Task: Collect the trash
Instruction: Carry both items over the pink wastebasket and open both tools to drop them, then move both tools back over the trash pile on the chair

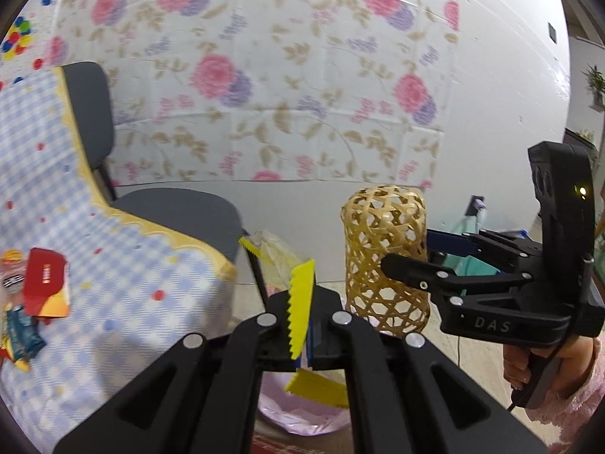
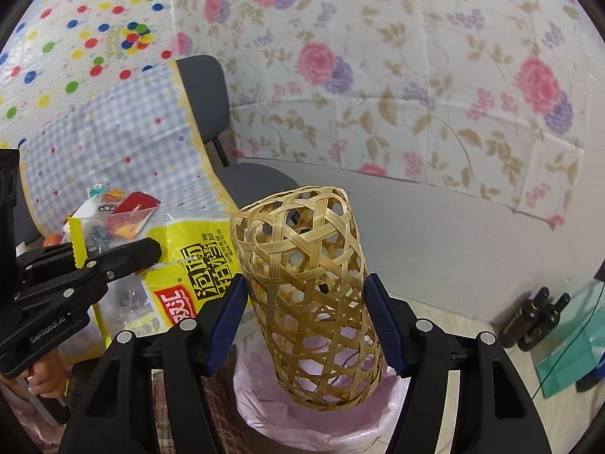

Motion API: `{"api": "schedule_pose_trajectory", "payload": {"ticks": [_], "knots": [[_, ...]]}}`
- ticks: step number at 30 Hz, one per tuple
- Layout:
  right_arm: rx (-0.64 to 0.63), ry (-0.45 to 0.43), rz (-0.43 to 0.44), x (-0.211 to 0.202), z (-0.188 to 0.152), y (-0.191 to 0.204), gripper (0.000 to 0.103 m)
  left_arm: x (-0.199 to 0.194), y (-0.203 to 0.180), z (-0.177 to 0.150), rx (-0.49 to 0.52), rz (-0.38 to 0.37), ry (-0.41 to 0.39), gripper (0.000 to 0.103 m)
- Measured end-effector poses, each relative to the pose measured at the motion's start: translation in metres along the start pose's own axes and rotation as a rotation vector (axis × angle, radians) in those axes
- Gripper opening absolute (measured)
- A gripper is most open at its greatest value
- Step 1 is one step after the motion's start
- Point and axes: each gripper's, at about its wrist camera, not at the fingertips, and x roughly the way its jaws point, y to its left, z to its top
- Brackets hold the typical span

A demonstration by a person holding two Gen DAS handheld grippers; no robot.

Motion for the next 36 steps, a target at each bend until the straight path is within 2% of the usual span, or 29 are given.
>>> {"api": "schedule_pose_trajectory", "payload": {"ticks": [4,8,12,15,17,19,24,28,31,36], "knots": [[0.031,0.017,0.002,0.008,-0.006,-0.013,0.064,0.019,-0.003,-0.005,0.003,-0.030,0.048,0.000],[0.060,0.041,0.015,0.022,-0.011,-0.022,0.064,0.050,-0.002,-0.013,0.002,-0.025,0.128,0.000],[0.081,0.059,0.031,0.034,-0.013,-0.028,0.064,0.069,0.002,-0.015,0.000,-0.020,0.168,0.000],[0.090,0.075,0.037,0.043,-0.014,-0.032,0.067,0.080,0.008,-0.013,-0.014,-0.006,0.182,0.013],[0.104,0.089,0.033,0.049,-0.015,-0.036,0.068,0.085,0.013,-0.013,-0.031,0.002,0.187,0.042],[0.118,0.092,0.032,0.052,-0.015,-0.038,0.068,0.085,0.018,-0.013,-0.047,0.011,0.179,0.044],[0.113,0.086,0.028,0.051,-0.012,-0.037,0.068,0.074,0.045,-0.015,-0.136,0.069,0.170,0.044],[0.102,0.069,0.035,0.045,-0.005,-0.028,0.068,0.049,0.068,-0.019,-0.200,0.158,0.131,0.044],[0.087,0.067,0.054,0.042,0.002,-0.014,0.069,0.025,0.085,-0.020,-0.230,0.238,0.105,0.044],[0.011,0.051,0.089,0.038,0.013,0.022,0.069,-0.006,0.107,-0.023,-0.280,0.326,0.070,0.044]]}}
